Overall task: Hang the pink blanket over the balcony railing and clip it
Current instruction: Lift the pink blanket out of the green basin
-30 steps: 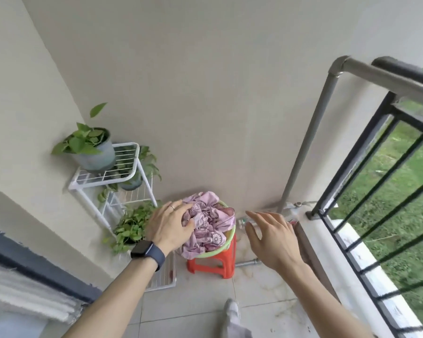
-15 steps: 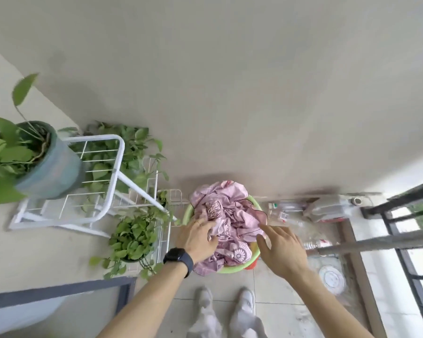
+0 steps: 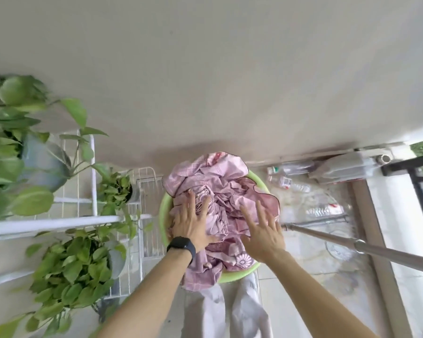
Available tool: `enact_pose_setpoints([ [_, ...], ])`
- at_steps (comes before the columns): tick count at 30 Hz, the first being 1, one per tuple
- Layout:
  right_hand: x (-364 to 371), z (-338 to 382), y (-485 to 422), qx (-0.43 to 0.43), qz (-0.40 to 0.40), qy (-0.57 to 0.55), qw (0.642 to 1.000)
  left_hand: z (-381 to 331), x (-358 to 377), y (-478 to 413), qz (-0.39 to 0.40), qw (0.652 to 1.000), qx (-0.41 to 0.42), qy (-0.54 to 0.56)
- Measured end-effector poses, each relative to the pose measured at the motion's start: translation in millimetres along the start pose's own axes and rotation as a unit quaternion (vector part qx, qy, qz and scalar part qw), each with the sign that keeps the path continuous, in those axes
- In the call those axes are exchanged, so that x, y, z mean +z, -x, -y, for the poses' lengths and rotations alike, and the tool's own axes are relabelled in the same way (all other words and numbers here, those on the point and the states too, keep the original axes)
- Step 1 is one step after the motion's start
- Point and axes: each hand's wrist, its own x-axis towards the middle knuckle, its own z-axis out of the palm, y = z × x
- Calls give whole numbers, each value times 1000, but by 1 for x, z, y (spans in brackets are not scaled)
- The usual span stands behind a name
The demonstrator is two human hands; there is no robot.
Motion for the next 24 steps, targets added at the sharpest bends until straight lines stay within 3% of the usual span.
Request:
enact_pose_setpoints([
  [5,31,-2,-20,44,58,-29,997,9,10,-28,-42,993,89,-68],
  [10,4,8,14,73,3,-124,990,24,-39,3,-80,991,101,41],
  [15,-75,29,95,37,-82,-159,983,19,-141,84,-141,959,129,208],
  [20,-161,64,194,-2,-158,-211,965,9,-269,170,-213,904,219,298],
  [24,-214,82,271,-69,-222,-322,918,1,-357,222,-268,874,264,307],
])
